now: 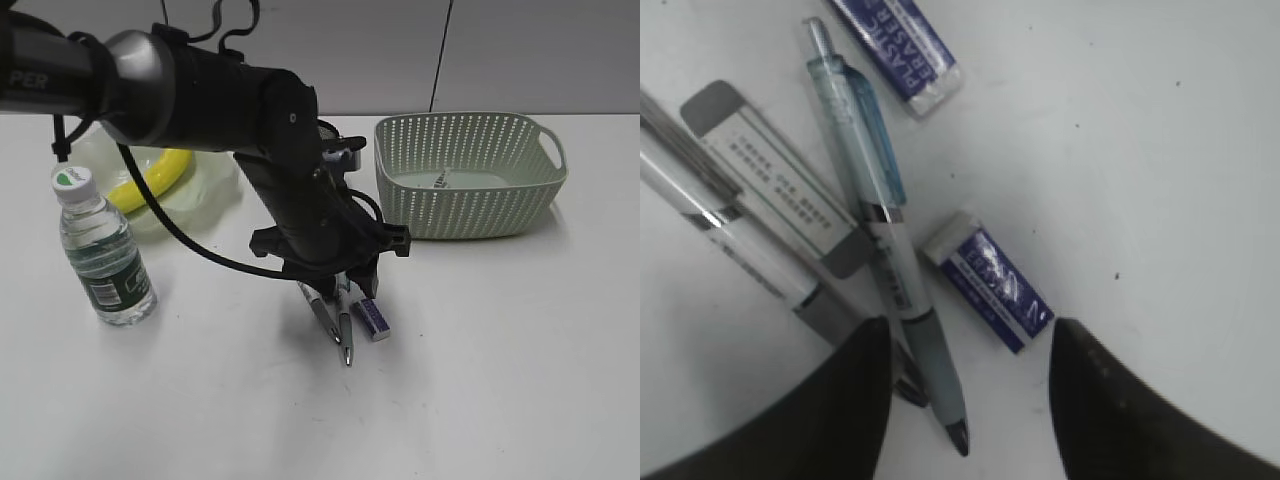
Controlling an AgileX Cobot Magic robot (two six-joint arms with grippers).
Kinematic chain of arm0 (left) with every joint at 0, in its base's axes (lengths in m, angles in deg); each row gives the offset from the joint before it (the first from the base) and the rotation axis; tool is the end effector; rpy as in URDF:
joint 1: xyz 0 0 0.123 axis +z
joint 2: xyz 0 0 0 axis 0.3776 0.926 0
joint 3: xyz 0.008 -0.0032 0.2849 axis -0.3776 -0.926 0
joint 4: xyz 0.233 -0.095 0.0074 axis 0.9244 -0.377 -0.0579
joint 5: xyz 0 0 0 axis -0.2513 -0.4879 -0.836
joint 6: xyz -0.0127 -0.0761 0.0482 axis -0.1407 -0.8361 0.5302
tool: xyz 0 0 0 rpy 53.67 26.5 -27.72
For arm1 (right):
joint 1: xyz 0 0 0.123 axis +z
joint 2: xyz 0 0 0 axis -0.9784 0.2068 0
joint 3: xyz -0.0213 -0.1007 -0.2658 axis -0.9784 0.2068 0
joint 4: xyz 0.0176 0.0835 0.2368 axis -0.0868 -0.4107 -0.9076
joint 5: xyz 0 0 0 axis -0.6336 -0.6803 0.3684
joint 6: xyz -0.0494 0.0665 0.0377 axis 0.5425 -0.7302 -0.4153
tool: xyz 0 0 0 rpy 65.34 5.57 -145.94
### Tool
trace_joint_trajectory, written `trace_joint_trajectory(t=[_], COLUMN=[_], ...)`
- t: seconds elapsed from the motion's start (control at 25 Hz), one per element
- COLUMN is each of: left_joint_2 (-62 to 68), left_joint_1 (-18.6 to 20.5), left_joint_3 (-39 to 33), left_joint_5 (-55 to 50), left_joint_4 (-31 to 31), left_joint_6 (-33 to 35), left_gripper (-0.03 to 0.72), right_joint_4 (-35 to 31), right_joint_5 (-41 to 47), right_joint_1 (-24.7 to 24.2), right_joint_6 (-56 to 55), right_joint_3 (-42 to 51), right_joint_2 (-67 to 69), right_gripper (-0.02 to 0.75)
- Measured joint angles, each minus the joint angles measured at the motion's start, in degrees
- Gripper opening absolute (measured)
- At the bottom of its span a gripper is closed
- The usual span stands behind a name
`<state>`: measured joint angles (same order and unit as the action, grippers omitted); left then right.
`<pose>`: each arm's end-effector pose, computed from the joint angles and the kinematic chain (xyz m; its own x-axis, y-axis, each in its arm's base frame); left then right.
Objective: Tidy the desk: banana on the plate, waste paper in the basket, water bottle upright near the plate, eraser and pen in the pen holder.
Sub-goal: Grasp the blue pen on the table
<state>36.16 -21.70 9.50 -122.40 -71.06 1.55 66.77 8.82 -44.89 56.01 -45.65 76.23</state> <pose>0.3021 -0.3110 0.1571 -0.9561 0.2070 -0.2073 0.2642 0.9150 -0.3049 -0.0015 -0.0098 0.2816 -0.3652 -0.2129 -0.9063 -0.4758 0.8794 -0.0148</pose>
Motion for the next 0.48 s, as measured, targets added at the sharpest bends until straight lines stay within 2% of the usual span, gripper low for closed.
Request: trace_joint_trajectory(t=[0.24,0.48], left_joint_2=[2.54,4.36], left_joint_1=[-0.62,-0.62], left_joint_3=[1.71,2.21], left_joint_5=[-0.98,-1.66], left_joint_4=[2.77,2.81], left_joint_6=[-7.18,-8.4], left_gripper=[0.36,0.351], right_joint_4=[0.0,0.0], right_joint_5=[0.0,-0.05], right_joint_1=[0.0,0.0], right_joint_6=[0.0,0.0], right_joint_3=[0.0,0.0], right_joint_2=[0.0,0.0], right_gripper=[0.391,0.391])
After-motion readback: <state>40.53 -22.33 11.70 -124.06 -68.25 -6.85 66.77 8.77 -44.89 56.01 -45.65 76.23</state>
